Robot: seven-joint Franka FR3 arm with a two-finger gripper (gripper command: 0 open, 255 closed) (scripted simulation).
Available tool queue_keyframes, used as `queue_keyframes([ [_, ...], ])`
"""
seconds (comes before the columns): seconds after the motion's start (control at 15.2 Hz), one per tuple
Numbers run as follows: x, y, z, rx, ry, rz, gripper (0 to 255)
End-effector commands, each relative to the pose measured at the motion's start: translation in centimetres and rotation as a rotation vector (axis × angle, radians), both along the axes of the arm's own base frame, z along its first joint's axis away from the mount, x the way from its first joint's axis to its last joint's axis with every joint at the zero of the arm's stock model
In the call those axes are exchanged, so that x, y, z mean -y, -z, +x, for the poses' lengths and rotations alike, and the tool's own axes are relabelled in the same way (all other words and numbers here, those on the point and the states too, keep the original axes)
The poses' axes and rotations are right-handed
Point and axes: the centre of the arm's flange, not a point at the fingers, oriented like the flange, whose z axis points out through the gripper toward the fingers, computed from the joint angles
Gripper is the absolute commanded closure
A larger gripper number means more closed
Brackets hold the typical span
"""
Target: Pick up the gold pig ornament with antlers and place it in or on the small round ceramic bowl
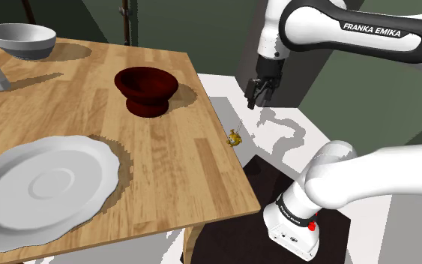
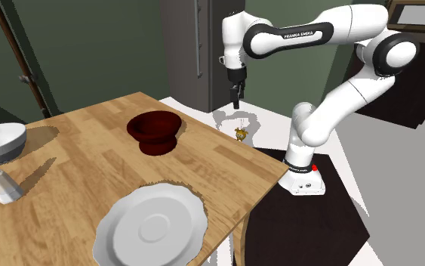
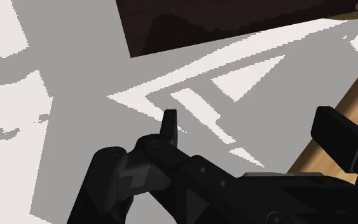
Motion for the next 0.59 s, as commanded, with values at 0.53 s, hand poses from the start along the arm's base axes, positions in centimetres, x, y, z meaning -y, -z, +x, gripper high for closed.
queue_keyframes([
  [0.53, -9.7, 0.0, -1.2, 0.068, -0.256, 0.075, 0],
])
